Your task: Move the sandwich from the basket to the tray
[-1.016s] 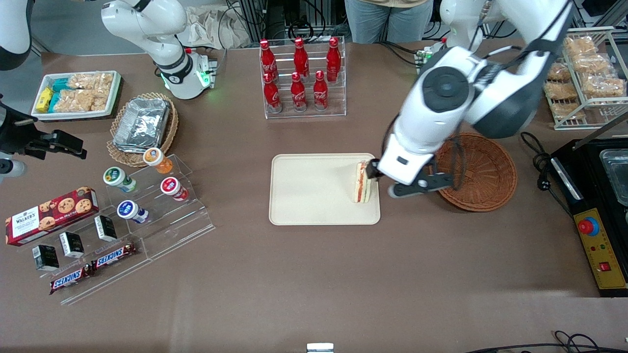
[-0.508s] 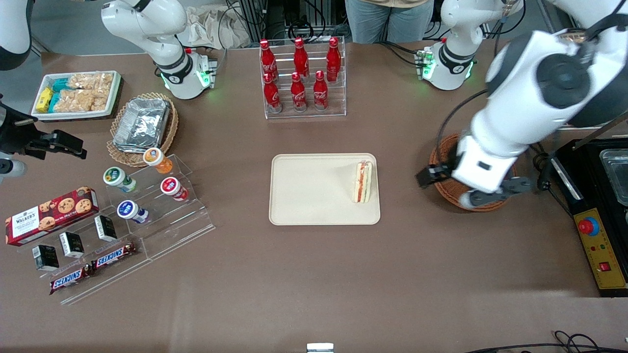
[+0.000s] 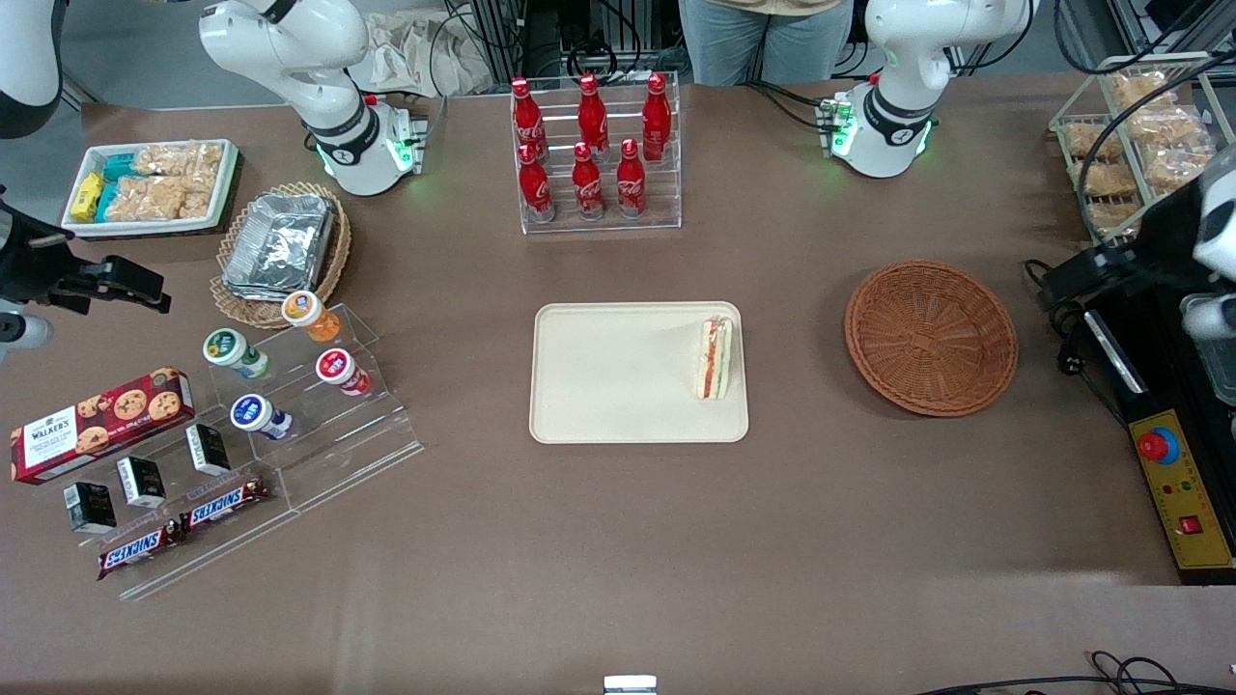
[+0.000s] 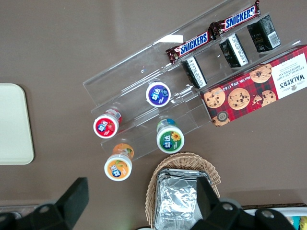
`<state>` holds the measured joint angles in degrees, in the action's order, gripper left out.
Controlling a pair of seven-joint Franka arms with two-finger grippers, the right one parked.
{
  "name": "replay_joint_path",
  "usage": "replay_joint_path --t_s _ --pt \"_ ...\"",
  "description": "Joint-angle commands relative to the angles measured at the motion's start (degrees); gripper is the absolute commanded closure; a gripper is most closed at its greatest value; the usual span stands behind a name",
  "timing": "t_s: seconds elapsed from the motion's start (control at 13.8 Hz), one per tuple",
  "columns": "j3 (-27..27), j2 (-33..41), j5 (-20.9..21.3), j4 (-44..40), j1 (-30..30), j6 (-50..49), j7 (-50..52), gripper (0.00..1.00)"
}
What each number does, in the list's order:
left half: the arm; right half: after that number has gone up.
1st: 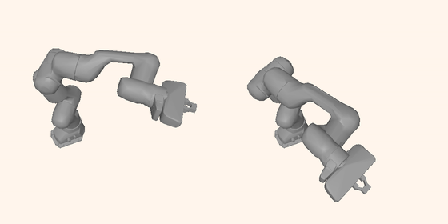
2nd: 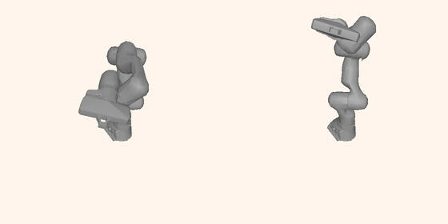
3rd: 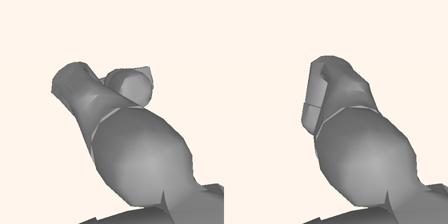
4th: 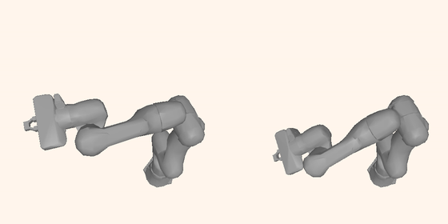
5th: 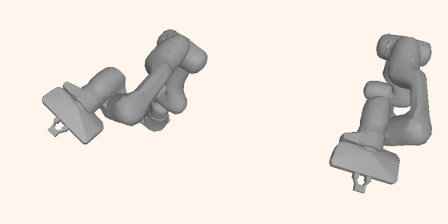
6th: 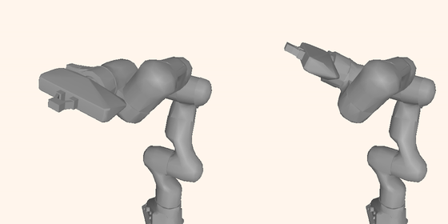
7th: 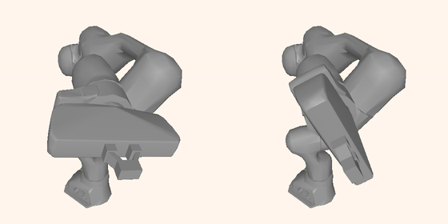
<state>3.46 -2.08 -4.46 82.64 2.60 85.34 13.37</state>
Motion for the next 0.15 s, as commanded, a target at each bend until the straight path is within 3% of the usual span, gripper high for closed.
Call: replay_joint_path --t_s 0.0,0.07 --pt "-3.5 5.2 -0.6 3.3 -3.9 -0.7 -0.2 0.0" --pt "-3.8 5.3 -0.6 2.9 -4.4 -1.3 -0.2 0.0"
